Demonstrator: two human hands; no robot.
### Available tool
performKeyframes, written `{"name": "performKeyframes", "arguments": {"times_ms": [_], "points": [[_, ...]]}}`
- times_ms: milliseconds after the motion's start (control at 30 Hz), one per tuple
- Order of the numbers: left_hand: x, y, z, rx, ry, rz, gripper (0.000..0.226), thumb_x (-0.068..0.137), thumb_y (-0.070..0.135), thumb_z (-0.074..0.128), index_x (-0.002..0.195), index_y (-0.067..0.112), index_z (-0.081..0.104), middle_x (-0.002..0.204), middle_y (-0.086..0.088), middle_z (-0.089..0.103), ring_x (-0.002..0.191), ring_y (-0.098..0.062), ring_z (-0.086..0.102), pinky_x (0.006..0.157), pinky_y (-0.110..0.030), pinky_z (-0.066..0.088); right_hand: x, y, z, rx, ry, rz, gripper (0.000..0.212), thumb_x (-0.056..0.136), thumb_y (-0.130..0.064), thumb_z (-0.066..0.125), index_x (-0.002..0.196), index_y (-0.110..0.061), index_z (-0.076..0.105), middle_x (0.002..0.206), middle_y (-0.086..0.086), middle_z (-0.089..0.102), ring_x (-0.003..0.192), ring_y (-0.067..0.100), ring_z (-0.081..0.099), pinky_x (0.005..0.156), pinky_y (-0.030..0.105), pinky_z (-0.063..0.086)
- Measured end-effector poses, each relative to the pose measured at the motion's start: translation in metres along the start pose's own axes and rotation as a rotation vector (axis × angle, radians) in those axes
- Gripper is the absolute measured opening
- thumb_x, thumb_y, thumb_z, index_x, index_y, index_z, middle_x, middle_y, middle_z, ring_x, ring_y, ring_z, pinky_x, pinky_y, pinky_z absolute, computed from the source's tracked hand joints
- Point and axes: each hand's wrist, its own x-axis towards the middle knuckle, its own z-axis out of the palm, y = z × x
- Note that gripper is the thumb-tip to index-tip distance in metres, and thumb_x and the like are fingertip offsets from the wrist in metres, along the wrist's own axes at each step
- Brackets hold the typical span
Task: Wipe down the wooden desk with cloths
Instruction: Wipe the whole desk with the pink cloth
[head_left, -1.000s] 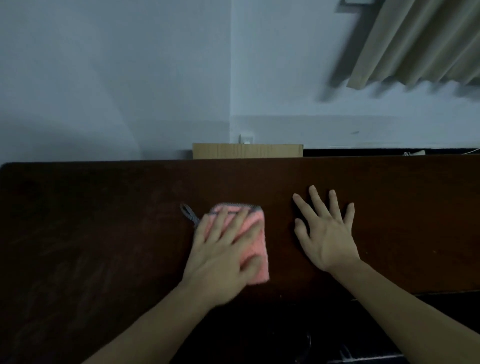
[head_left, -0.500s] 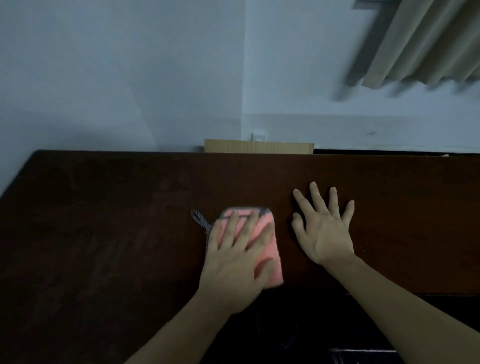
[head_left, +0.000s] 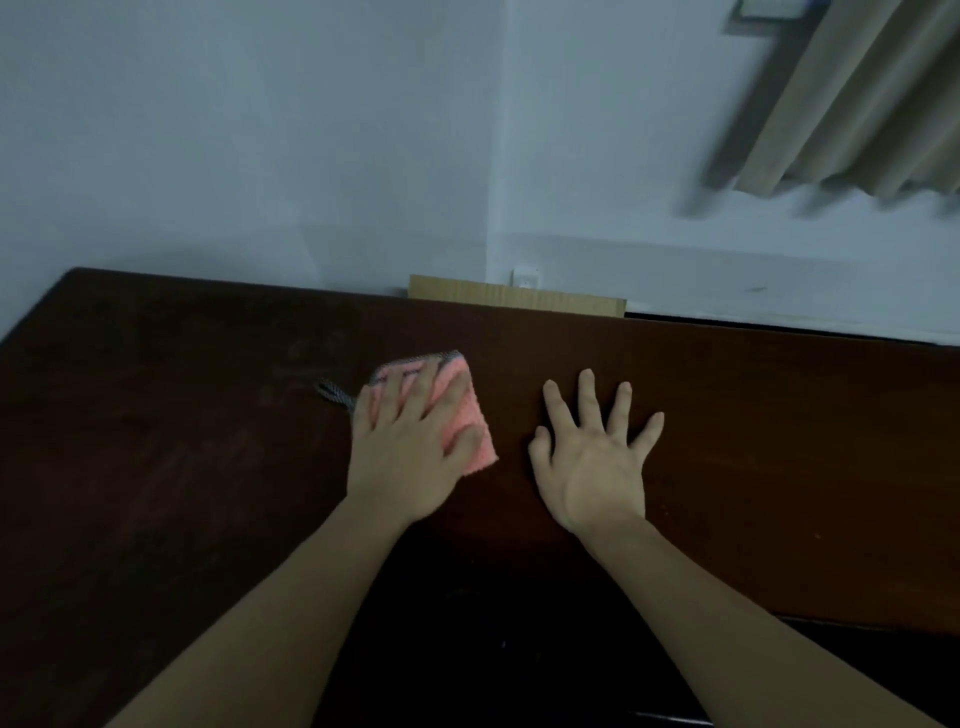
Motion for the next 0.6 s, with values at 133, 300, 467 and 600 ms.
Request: {"name": "performKeyframes", "arguments": {"times_ms": [133, 300, 467, 600], "points": [[-0.016, 0.011, 0.005, -0.017, 0.035, -0.043, 0.065, 0.101, 0.064, 0.01, 0.158, 0.045, -0.014, 0.169, 0.006, -0.018, 0.155, -0.028, -0.015, 0.123, -0.052, -0.008, 0.001, -0.002, -0.001, -0.004, -0.002, -0.01, 0.06, 0.105, -0.049, 0.016, 0.161, -0.034, 0.002, 0.17, 0.007, -0.008, 0.152, 0.045, -0.013, 0.116, 0.073, -0.004], [-0.081, 0.012, 0.014, -0.007, -0.013, 0.088, 0.065, 0.096, 0.069, 0.004, 0.149, 0.051, -0.028, 0.161, 0.013, -0.034, 0.15, -0.019, -0.03, 0.118, -0.042, -0.02, 0.0, -0.002, -0.003, -0.004, -0.013, -0.016, 0.061, 0.104, -0.05, 0.015, 0.162, -0.033, 0.0, 0.17, 0.008, -0.009, 0.152, 0.046, -0.013, 0.116, 0.074, -0.002], [-0.094, -0.001, 0.02, 0.016, 0.01, 0.121, 0.065, 0.099, 0.073, 0.006, 0.156, 0.049, -0.015, 0.168, 0.014, -0.016, 0.156, -0.021, -0.014, 0.122, -0.045, -0.011, 0.001, -0.001, -0.003, 0.004, -0.027, -0.012, 0.062, 0.105, -0.05, 0.014, 0.162, -0.032, -0.001, 0.17, 0.008, -0.011, 0.152, 0.047, -0.015, 0.115, 0.074, -0.004], [-0.056, -0.008, 0.01, 0.024, 0.002, 0.073, 0.068, 0.09, 0.076, 0.0, 0.15, 0.052, -0.024, 0.163, 0.014, -0.027, 0.154, -0.022, -0.019, 0.122, -0.045, -0.012, -0.001, 0.001, -0.003, 0.011, -0.024, -0.012, 0.061, 0.104, -0.049, 0.014, 0.161, -0.033, -0.001, 0.17, 0.008, -0.011, 0.152, 0.047, -0.015, 0.115, 0.074, -0.004]]}}
